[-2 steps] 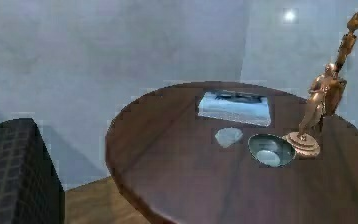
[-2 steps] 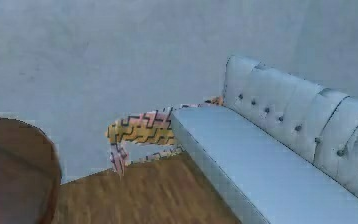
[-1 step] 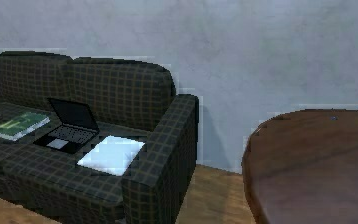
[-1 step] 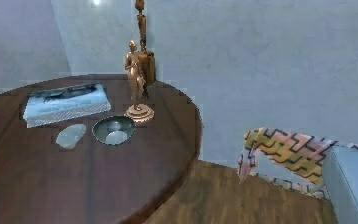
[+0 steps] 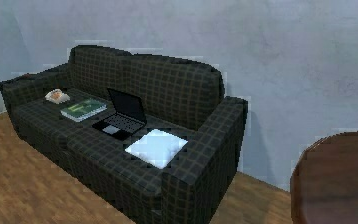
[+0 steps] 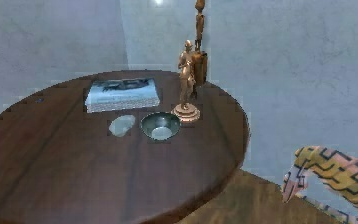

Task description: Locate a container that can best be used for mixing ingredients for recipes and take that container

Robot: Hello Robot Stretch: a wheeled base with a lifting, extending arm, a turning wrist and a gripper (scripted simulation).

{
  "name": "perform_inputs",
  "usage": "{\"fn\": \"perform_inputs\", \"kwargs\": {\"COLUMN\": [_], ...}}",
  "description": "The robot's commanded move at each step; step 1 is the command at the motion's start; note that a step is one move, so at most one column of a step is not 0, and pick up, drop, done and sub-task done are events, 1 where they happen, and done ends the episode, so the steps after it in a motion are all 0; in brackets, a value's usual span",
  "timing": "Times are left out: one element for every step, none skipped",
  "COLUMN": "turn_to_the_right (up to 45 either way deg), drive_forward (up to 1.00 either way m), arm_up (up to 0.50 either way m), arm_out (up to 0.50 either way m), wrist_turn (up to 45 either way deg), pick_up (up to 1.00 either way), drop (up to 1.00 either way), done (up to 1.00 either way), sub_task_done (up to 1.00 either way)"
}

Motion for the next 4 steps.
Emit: {"fn": "perform_inputs", "kwargs": {"turn_to_the_right": [0.0, 0.0, 0.0, 0.0], "drive_forward": [0.00, 0.00, 0.00, 0.00], "arm_up": [0.50, 0.38, 0.00, 0.00], "arm_out": [0.00, 0.00, 0.42, 0.00], "wrist_turn": [0.0, 0.0, 0.0, 45.0], "pick_up": [0.00, 0.00, 0.00, 0.00], "drop": [0.00, 0.00, 0.00, 0.00], "done": [0.00, 0.00, 0.00, 0.00], "sub_task_done": [0.00, 0.00, 0.00, 0.00]}}
